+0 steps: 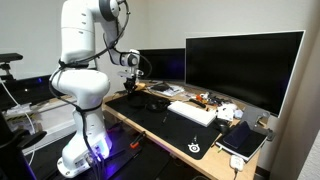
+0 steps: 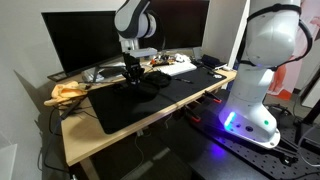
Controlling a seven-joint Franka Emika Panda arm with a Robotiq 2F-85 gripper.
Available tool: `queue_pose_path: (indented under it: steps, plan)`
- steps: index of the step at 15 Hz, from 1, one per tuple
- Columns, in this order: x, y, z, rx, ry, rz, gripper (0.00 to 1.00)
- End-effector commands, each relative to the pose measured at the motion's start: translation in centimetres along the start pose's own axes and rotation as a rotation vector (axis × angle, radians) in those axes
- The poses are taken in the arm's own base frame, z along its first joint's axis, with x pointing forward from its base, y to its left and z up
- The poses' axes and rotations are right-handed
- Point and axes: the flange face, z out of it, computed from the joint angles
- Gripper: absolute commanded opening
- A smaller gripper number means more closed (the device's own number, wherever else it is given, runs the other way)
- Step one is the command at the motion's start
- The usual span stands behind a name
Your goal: Close the black bag on the table
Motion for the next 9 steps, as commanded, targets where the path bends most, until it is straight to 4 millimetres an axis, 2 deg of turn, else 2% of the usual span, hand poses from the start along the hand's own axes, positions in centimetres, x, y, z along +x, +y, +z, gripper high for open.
queue_pose_path:
  steps: [1,4,9]
  plan:
    - [-1.9,1.3,-2.1,0.024,0.005,-0.034,0.01]
    - [-1.9,2.5,-3.3,0.035,-0.01,-0.078,0.01]
    - [-1.7,6.1,-5.5,0.079,-0.049,-0.137,0.01]
